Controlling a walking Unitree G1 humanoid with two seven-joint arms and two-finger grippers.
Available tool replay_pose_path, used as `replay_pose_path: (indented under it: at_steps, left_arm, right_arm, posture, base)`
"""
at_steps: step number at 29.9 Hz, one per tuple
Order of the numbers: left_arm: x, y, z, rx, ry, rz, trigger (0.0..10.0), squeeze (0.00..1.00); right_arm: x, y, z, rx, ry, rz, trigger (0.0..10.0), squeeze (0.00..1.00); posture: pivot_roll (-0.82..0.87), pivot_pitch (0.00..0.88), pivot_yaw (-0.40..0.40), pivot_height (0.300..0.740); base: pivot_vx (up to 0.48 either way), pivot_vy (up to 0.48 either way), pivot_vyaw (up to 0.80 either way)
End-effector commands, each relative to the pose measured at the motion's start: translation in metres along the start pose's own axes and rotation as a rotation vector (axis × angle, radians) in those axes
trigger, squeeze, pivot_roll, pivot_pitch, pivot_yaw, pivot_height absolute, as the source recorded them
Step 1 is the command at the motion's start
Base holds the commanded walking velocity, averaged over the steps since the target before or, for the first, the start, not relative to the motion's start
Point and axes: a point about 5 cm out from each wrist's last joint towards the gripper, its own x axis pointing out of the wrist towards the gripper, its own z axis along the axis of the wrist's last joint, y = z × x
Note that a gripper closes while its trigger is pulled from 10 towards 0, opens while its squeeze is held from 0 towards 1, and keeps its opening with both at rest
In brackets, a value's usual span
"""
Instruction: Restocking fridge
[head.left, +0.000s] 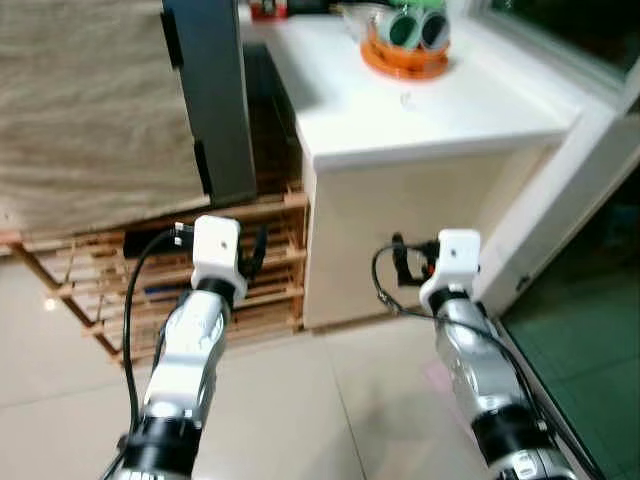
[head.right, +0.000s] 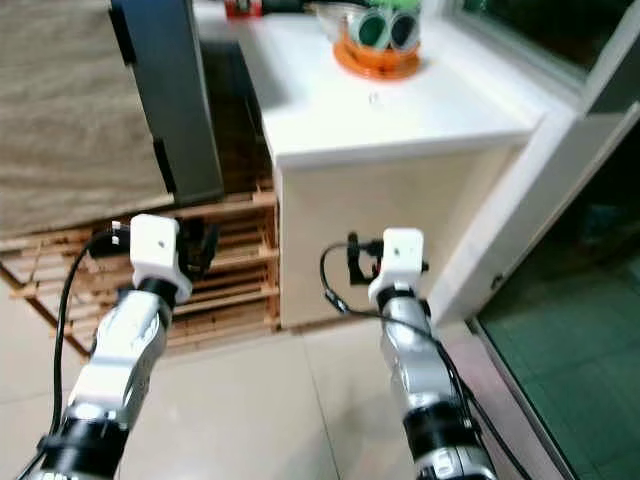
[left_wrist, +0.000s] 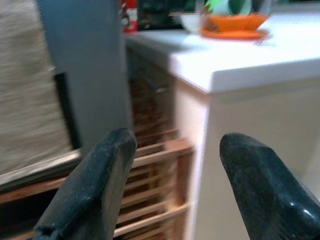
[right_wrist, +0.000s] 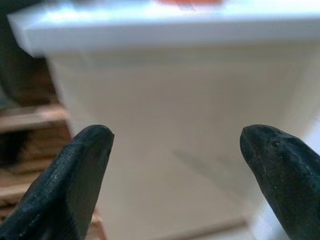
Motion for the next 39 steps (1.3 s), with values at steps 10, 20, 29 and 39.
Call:
replay_pose_path:
  at_steps: [10,20,29,39]
  left_arm:
    - [-0.002,0.013,-0.003,-0.007,0.018,0.036,10.0,0.0]
    - [-0.002,0.018,-0.004,-0.021,0.026,0.055,10.0,0.0]
    - [-0.003,0.008,-0.003,0.058,0.0,-0.004,10.0,0.0]
    - [0.004,0.009,-0.009,-0.028,0.063,0.071,10.0,0.0]
  right_arm:
    - [0.004,0.002,0.002,0.019,-0.011,0.001,10.0,0.0]
    - [0.004,0.004,0.001,0.025,-0.015,0.011,10.0,0.0]
    - [0.003,0.023,0.008,0.001,-0.064,0.097,10.0,0.0]
    - [0.005,0.04,0.008,0.075,-0.046,0.141,10.0,0.0]
  posture:
    - [0.0,0.0,-0.056,0.74]
    - [0.0,0.0,-0.06,0.74]
    - [0.0,0.0,-0.057,0.74]
    - [0.0,0.0,-0.054,0.74]
  base:
    - [0.0,0.48,0.08]
    - [0.0,0.48,0.0]
    - [0.0,0.262,0.0]
    - [0.417,0.0,0.0]
